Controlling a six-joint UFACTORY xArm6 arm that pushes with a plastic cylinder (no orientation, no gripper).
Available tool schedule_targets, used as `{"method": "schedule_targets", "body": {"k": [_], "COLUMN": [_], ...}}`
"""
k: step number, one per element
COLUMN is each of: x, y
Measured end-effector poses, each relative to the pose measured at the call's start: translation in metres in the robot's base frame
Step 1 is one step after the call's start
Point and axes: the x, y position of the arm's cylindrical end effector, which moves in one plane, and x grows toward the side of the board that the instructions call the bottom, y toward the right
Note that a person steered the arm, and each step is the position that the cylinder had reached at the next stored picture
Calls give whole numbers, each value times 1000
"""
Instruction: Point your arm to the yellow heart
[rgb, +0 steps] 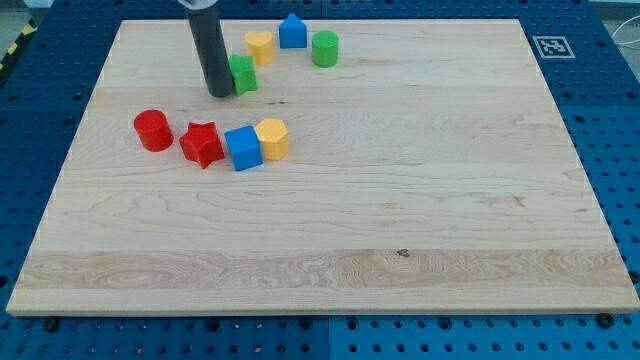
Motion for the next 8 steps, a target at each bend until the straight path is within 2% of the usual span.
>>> {"method": "schedule_targets", "body": {"k": [2, 3, 4, 6, 8], "x": [2, 21, 17, -13, -13], "y": [18, 54, 99, 104, 93]}}
